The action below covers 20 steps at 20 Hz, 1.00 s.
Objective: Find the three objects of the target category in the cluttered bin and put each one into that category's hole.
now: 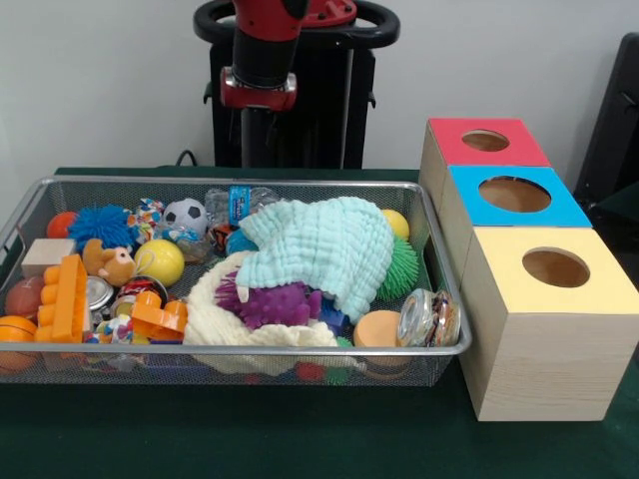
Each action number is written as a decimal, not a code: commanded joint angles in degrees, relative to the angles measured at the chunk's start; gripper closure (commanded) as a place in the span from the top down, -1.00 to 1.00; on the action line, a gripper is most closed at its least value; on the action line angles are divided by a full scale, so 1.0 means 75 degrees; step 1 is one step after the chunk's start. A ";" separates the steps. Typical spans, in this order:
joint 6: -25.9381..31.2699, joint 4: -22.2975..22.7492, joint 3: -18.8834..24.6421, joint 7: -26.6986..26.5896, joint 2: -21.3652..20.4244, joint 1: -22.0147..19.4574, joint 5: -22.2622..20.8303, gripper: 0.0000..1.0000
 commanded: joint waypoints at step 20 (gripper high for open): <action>-0.3889 -0.1584 -0.0567 0.1580 0.2344 -0.0292 0.1693 1.00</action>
